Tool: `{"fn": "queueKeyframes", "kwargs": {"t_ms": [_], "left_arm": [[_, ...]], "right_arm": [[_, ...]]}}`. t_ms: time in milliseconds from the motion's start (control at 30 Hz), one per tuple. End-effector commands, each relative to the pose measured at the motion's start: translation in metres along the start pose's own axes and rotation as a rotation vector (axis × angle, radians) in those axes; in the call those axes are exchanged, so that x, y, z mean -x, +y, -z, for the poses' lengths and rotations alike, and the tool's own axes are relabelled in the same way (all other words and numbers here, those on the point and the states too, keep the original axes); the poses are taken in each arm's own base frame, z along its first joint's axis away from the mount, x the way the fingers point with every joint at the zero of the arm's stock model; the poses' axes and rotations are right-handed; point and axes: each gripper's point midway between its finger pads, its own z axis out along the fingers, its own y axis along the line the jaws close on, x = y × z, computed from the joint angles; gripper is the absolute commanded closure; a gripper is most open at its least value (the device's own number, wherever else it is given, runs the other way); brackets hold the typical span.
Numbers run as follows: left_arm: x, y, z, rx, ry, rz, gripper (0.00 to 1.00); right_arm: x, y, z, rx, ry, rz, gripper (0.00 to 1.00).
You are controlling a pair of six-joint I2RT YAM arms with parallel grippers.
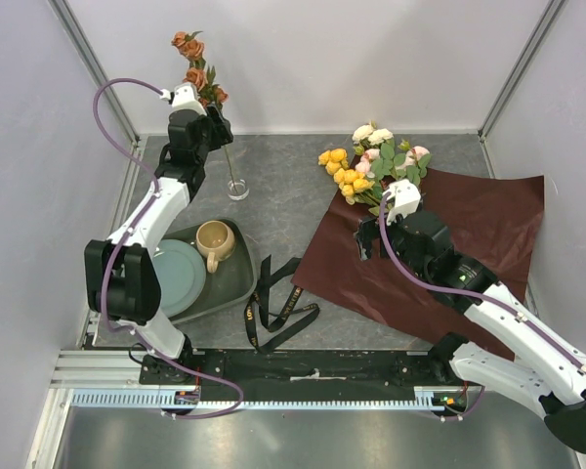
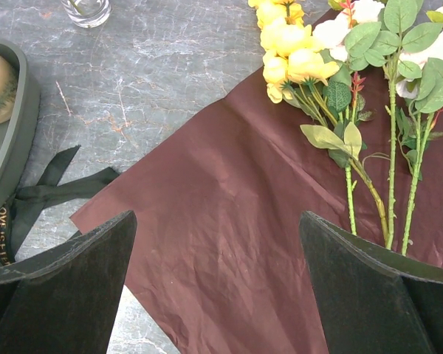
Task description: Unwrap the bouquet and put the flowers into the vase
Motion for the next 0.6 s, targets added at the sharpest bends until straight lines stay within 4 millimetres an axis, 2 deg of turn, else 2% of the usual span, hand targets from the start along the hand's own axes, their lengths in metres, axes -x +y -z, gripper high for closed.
{"fn": "queueKeyframes", "kwargs": {"t_ms": [0, 100, 200, 267, 300, 333, 367, 400, 433, 467, 500, 533, 567], "left_arm": [[0.030, -0.004, 0.021, 0.005, -0.042, 0.058, 0.24], [0.037, -0.008, 0.038, -0.008, -0.037, 0.100, 0.10], [0.020, -0.006, 0.053, 0.013, 0.037, 0.189, 0.06], [0.020, -0.014, 0.075, -0.032, 0.056, 0.245, 0.04], [0.004, -0.011, 0.082, -0.031, 0.087, 0.256, 0.03], [0.015, -0.016, 0.100, -0.072, 0.064, 0.272, 0.03], [0.013, -0.019, 0.109, -0.093, 0.069, 0.289, 0.03], [0.000, -0.018, 0.119, -0.105, 0.094, 0.293, 0.03], [-0.001, -0.021, 0.128, -0.134, 0.100, 0.297, 0.04], [0.006, -0.032, 0.149, -0.208, 0.091, 0.306, 0.05], [-0.010, -0.032, 0.156, -0.230, 0.127, 0.306, 0.07], [-0.018, -0.044, 0.169, -0.310, 0.168, 0.309, 0.08], [-0.017, -0.051, 0.184, -0.364, 0.167, 0.316, 0.08]], "right_arm": [[0.006, 0.004, -0.001, 0.018, -0.032, -0.025, 0.02], [0.005, 0.004, -0.002, 0.016, -0.029, -0.035, 0.02], [-0.005, 0.004, -0.009, 0.002, 0.002, -0.042, 0.02], [-0.016, 0.003, -0.020, -0.025, 0.046, -0.056, 0.02], [-0.020, 0.002, -0.024, -0.042, 0.062, -0.065, 0.02], [-0.023, -0.004, -0.027, -0.082, 0.071, -0.076, 0.02], [-0.034, -0.005, -0.036, -0.107, 0.112, -0.092, 0.02], [-0.039, -0.006, -0.040, -0.125, 0.132, -0.095, 0.02], [-0.040, -0.010, -0.044, -0.160, 0.140, -0.101, 0.02], [-0.052, -0.012, -0.053, -0.185, 0.181, -0.094, 0.02], [-0.056, -0.014, -0.057, -0.206, 0.197, -0.101, 0.02], [-0.055, -0.019, -0.062, -0.236, 0.200, -0.109, 0.02], [-0.063, -0.029, -0.070, -0.294, 0.231, -0.105, 0.02]]}}
